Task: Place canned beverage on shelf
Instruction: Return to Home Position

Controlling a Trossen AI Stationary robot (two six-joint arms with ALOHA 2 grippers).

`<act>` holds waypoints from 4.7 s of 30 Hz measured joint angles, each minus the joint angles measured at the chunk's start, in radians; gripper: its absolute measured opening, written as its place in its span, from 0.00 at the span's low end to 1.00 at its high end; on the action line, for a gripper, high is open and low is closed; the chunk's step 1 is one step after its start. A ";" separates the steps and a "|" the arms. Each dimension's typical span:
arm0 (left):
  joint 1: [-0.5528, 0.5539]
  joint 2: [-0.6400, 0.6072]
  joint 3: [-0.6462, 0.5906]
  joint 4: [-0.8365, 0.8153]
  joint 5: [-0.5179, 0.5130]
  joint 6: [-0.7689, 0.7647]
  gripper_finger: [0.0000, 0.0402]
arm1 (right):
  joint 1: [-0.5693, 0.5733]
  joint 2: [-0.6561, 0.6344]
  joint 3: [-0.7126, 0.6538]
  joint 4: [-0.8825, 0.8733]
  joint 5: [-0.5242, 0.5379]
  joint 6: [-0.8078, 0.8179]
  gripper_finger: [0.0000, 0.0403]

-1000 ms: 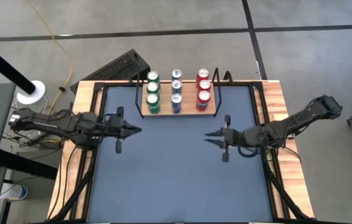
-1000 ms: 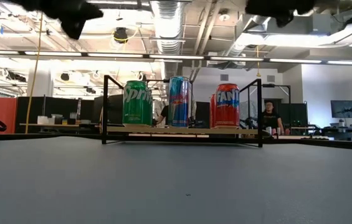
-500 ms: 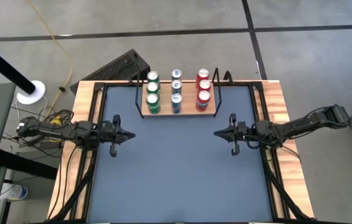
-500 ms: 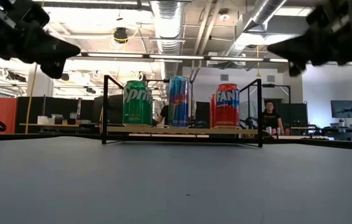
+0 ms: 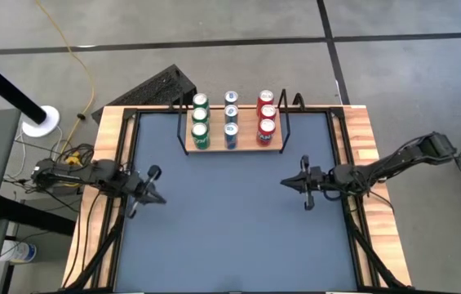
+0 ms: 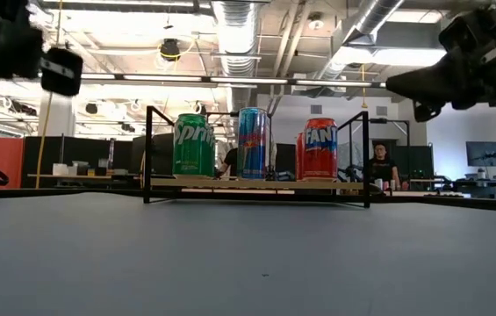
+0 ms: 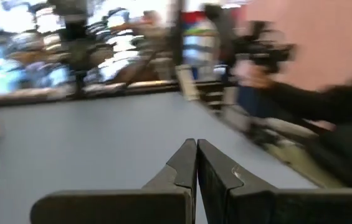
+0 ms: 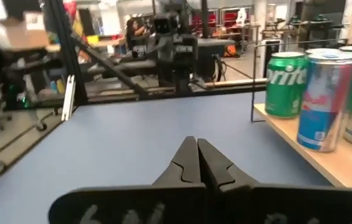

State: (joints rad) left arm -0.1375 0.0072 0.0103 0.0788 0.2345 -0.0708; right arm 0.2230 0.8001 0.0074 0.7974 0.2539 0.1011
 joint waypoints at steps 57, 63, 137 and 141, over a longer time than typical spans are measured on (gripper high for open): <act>0.026 0.038 -0.004 -0.045 -0.271 0.060 0.00 | -0.116 -0.010 -0.003 -0.531 0.188 0.049 0.00; 0.026 0.038 -0.004 -0.045 -0.271 0.060 0.00 | -0.116 -0.010 -0.003 -0.531 0.188 0.049 0.00; 0.026 0.039 -0.004 -0.045 -0.272 0.060 0.00 | -0.392 -0.410 -0.002 -0.701 -0.418 -0.120 0.00; 0.026 0.039 -0.004 -0.045 -0.272 0.060 0.00 | -0.402 -0.514 -0.002 -0.749 -0.382 -0.134 0.00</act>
State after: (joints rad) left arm -0.1116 0.0460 0.0063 0.0338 -0.0372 -0.0113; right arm -0.1795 0.2861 0.0051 0.0486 -0.1280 -0.0329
